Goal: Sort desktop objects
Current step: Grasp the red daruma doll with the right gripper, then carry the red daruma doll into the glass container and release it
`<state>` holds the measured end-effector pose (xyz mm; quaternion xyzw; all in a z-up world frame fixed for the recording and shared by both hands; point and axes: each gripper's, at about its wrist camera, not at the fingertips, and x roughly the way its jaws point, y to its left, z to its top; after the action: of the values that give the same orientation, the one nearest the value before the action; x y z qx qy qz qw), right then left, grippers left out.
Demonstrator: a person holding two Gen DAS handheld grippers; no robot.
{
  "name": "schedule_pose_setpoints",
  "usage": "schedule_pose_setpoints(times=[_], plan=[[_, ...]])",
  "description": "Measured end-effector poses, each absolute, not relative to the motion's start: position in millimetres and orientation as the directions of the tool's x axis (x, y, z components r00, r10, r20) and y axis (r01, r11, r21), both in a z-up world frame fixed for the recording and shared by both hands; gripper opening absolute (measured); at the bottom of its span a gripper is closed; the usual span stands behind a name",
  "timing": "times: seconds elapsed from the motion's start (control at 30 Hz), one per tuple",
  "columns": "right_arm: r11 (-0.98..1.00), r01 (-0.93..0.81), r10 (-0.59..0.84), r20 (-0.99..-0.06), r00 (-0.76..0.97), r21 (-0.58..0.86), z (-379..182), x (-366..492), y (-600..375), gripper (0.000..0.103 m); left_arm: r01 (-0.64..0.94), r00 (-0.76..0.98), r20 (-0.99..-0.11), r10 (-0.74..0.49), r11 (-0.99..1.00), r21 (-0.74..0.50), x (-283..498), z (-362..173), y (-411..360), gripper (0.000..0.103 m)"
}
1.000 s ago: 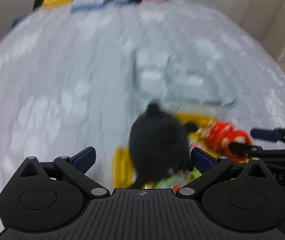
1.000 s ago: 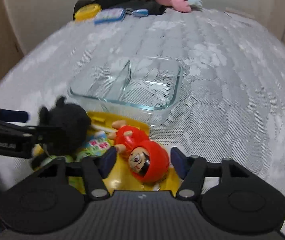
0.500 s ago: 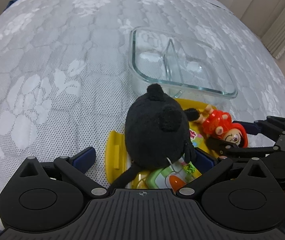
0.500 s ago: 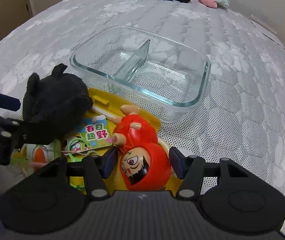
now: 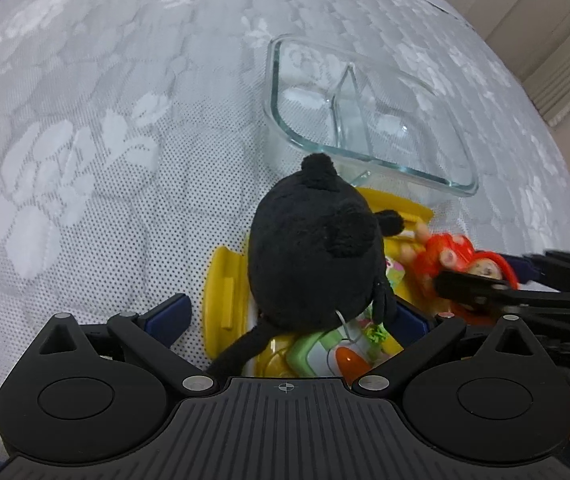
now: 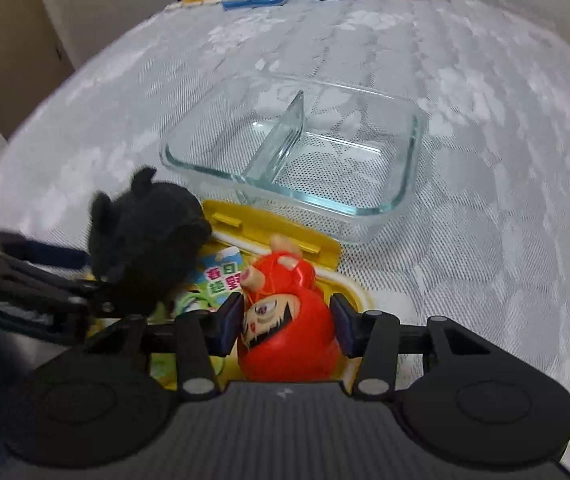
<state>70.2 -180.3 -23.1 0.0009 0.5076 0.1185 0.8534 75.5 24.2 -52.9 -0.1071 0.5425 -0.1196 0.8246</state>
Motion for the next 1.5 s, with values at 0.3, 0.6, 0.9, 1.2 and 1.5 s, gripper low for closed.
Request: schedule_pose_setpoints(times=[0.3, 0.6, 0.9, 1.2, 1.5], plan=[[0.913, -0.058, 0.380, -0.793, 0.475, 0.403, 33.5, 74.2, -226.1, 0.049, 0.052, 0.356, -0.864, -0.356, 0.931, -0.362, 76.5, -56.1, 31.1, 0.103], [0.900, 0.037, 0.333, -0.737, 0.588, 0.435, 43.9, 154.0, -217.5, 0.049, 0.060, 0.353, -0.858, -0.374, 0.924, -0.377, 76.7, -57.4, 30.9, 0.103], [0.961, 0.088, 0.160, -0.792, 0.589, 0.260, -15.1, 185.4, -180.8, 0.049, 0.017, 0.333, -0.844, -0.420, 0.898, -0.440, 82.0, -63.8, 39.7, 0.103], [0.992, 0.104, 0.000, -0.826, 0.563, 0.071, -45.7, 172.8, -166.7, 0.049, 0.020, 0.325, -0.847, -0.421, 0.899, -0.438, 81.1, -61.5, 38.9, 0.103], [0.986, 0.122, 0.024, -0.822, 0.569, 0.114, -33.4, 164.0, -174.4, 0.060, 0.029, 0.333, -0.838, -0.432, 0.893, -0.449, 79.1, -61.2, 40.4, 0.103]])
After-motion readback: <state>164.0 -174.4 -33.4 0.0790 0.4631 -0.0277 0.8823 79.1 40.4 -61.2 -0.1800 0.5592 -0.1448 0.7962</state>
